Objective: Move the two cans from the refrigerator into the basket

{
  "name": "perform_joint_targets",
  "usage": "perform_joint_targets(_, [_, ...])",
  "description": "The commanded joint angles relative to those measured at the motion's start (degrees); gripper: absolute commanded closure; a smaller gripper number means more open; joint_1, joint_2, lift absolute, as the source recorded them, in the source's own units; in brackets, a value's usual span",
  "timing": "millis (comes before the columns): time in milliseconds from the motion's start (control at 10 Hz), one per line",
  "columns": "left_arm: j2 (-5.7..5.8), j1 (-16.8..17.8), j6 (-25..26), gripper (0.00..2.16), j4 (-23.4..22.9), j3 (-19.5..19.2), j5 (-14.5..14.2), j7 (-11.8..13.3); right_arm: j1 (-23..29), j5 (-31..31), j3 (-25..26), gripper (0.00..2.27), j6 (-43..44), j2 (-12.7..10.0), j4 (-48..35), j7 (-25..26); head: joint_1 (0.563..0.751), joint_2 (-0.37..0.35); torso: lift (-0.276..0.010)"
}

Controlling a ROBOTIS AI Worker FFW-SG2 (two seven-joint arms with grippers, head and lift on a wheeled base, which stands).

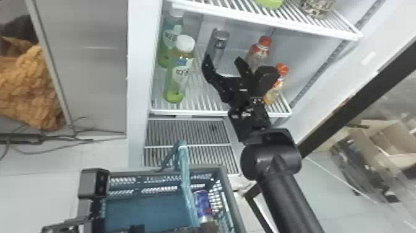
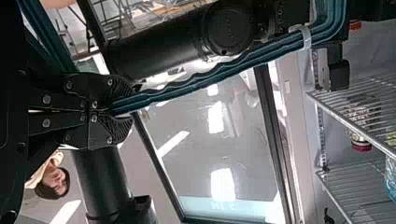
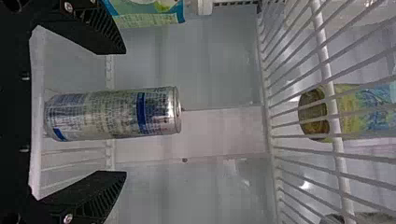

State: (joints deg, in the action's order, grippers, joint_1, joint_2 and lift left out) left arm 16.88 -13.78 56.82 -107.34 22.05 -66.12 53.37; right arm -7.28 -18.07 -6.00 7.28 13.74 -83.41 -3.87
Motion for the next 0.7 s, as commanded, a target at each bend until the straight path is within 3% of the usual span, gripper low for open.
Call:
perform_joint_targets(0, [0.00,0.1,0.0,1.19,0.0,0.1,0.0,0.0,-1.7,0.2,-1.2,0.08,0.0,0.1,1.5,0.6,0.695,-0.350,-0.276])
perform_joint_targets(600, [0.00,0.7,0.1,1.19,0.1,0.6,-0.3,0.0,-7.1,0.8,-3.5,0.08,-1.8,0.3,6.1,3.5,0.695,-0.350,-0.276])
